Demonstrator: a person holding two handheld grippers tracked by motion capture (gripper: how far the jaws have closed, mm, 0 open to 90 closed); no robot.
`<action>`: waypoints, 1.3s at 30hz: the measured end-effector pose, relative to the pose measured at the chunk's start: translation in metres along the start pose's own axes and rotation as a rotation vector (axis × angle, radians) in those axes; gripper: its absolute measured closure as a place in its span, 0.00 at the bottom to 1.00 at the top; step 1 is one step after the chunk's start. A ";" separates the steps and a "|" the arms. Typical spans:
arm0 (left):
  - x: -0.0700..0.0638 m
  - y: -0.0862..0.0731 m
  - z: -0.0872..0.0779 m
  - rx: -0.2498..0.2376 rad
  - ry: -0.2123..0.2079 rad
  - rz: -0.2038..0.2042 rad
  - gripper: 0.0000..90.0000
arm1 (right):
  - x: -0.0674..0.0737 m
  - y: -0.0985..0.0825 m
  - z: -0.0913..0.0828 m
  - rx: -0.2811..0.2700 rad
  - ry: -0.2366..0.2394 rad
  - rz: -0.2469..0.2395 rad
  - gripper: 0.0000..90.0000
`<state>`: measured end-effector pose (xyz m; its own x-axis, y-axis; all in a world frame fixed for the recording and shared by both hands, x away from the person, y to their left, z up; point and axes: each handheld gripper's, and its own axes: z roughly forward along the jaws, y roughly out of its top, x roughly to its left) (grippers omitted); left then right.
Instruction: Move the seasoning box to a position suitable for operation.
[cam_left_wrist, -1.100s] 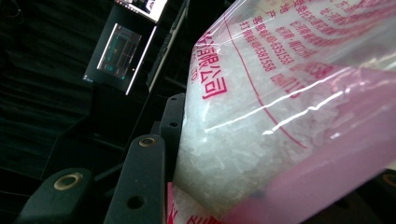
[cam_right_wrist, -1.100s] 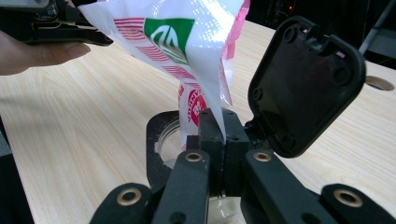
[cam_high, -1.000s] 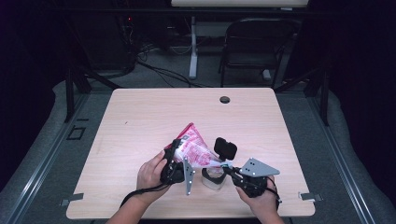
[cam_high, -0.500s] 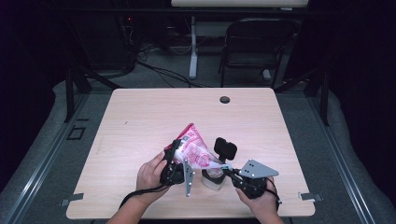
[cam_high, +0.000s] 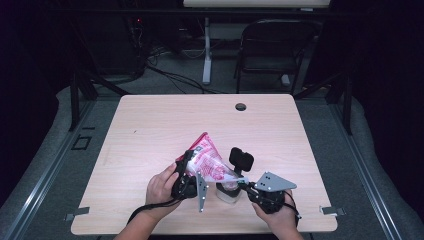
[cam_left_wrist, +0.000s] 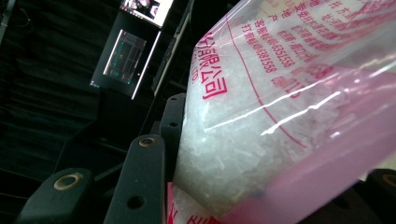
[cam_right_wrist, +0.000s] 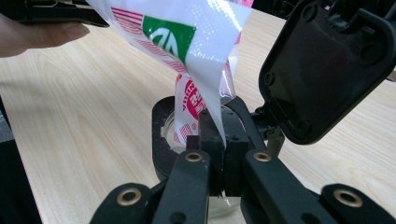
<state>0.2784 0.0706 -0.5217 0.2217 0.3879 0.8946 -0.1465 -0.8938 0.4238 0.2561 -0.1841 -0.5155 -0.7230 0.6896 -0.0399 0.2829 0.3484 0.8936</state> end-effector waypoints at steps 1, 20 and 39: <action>0.000 0.000 0.000 0.000 0.000 0.000 0.73 | 0.000 0.000 0.000 0.003 -0.001 0.000 1.00; -0.001 0.000 -0.002 -0.002 0.005 0.010 0.73 | -0.001 -0.003 0.005 0.024 0.009 0.006 1.00; -0.002 0.001 -0.003 -0.019 0.032 0.026 0.73 | -0.001 -0.005 0.007 0.033 0.011 0.009 1.00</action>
<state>0.2749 0.0696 -0.5232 0.1870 0.3713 0.9095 -0.1701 -0.8996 0.4022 0.2602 -0.1822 -0.5230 -0.7273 0.6858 -0.0271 0.3099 0.3634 0.8786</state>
